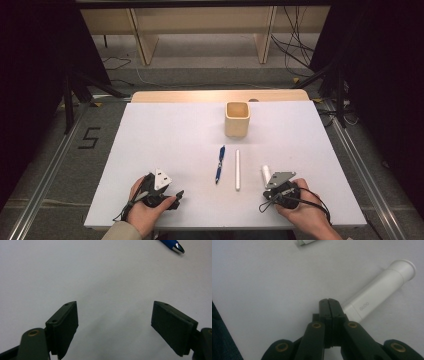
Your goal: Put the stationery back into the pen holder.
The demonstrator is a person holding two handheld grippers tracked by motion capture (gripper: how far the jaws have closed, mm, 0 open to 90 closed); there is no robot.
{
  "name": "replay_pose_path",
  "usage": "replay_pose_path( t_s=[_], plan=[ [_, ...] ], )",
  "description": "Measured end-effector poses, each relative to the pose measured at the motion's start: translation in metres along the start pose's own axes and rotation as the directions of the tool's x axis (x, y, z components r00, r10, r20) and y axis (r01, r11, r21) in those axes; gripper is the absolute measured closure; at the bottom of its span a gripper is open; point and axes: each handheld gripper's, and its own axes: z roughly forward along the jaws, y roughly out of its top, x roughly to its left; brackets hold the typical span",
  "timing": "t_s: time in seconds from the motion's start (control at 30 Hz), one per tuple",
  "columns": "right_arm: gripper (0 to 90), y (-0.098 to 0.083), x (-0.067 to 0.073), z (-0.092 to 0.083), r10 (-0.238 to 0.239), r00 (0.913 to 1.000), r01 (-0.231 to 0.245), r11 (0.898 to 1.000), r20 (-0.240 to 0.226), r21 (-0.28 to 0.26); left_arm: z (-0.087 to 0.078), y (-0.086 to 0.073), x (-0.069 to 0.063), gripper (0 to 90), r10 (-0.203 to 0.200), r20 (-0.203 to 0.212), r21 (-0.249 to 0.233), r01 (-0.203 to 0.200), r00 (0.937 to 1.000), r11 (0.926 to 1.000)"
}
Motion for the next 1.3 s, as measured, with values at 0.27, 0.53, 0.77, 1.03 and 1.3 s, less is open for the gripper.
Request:
replay_pose_path(
  t_s=[0.27,0.53,0.77,1.03,1.3],
  plan=[
    [90.0,-0.001,-0.001,-0.001,-0.006,1.0000,0.006,1.000,0.006,0.011,0.000,0.000,0.000,21.6,0.000,-0.001,0.000,0.000,1.0000,1.0000],
    [90.0,-0.002,-0.002,-0.002,-0.003,1.0000,0.003,1.000,0.001,0.007,0.000,0.000,0.000,21.6,0.000,-0.001,-0.001,0.000,1.0000,1.0000],
    [90.0,0.021,-0.018,-0.011,0.007,0.9995,-0.005,0.998,0.029,-0.057,0.001,0.001,-0.001,21.6,0.001,0.000,0.000,-0.001,1.0000,1.0000],
    [90.0,0.045,-0.041,0.007,0.014,0.9977,-0.013,1.000,0.066,-0.008,0.001,-0.001,0.001,21.6,-0.005,0.001,0.005,0.005,1.0000,1.0000],
    [90.0,0.054,-0.053,0.014,0.051,0.9957,-0.050,0.999,0.078,-0.014,0.000,-0.001,0.000,21.6,-0.005,0.001,0.000,0.005,1.0000,1.0000]
  ],
)
